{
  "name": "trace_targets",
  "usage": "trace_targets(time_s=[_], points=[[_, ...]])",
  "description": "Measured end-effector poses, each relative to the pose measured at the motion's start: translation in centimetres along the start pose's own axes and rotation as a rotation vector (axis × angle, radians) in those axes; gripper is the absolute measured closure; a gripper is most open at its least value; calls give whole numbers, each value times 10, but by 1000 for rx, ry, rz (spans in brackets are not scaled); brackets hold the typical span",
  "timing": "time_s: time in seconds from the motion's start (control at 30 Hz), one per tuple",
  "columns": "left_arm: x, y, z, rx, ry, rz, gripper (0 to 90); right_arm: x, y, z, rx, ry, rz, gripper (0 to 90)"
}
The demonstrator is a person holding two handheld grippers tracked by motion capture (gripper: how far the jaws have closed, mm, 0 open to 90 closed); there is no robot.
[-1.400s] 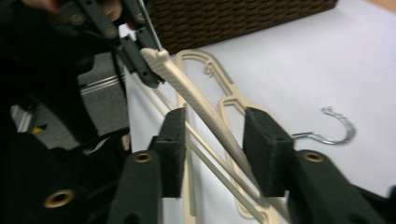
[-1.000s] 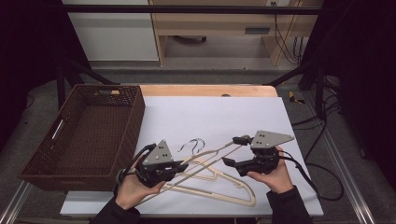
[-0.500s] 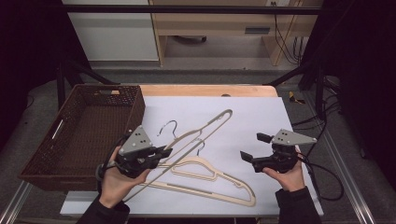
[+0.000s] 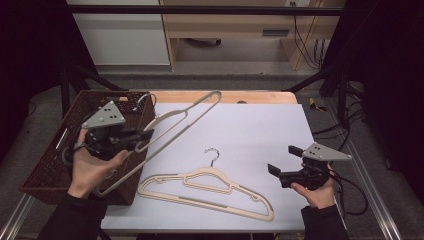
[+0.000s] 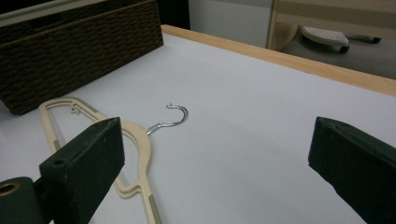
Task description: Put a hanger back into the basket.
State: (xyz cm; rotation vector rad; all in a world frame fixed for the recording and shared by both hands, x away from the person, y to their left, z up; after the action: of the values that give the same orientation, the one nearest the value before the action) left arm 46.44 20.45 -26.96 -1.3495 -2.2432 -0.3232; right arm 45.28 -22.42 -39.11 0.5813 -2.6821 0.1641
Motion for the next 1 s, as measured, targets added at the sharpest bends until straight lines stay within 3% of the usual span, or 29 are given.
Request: trace_targets(time_s=[0.17, 0.37, 0.47, 0.77, 0.87, 0.9, 1.0], points=[[15, 27, 8, 19, -7, -53, 857, 0, -4, 4, 15, 6, 32, 33], [30, 55, 19, 13, 6, -92, 857, -3, -1, 6, 22, 23, 33, 31], [36, 66, 27, 20, 26, -107, 857, -4, 0, 7, 27, 28, 36, 30], [51, 97, 46, 37, 11, -155, 857, -6, 1, 8, 31, 33, 24, 33], [54, 109, 55, 62, 25, -170, 857, -7, 1, 8, 33, 35, 29, 35], [56, 114, 56, 51, 25, -179, 857, -6, 1, 8, 31, 38, 29, 35], [61, 124, 65, 85, 18, -193, 857, -7, 1, 8, 34, 36, 29, 36]])
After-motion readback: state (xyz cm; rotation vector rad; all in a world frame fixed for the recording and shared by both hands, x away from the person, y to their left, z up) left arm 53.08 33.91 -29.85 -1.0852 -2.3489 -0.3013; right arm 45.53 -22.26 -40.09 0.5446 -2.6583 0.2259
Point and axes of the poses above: each handheld gripper's, and its own axes: x roughly backward along the jaws, z roughly out of its underside, y roughly to its left, the point moved 5 cm from there along -x, roughly forward along the jaws, and after that the axes turned 15 degrees about z, right-handed, at the moved point
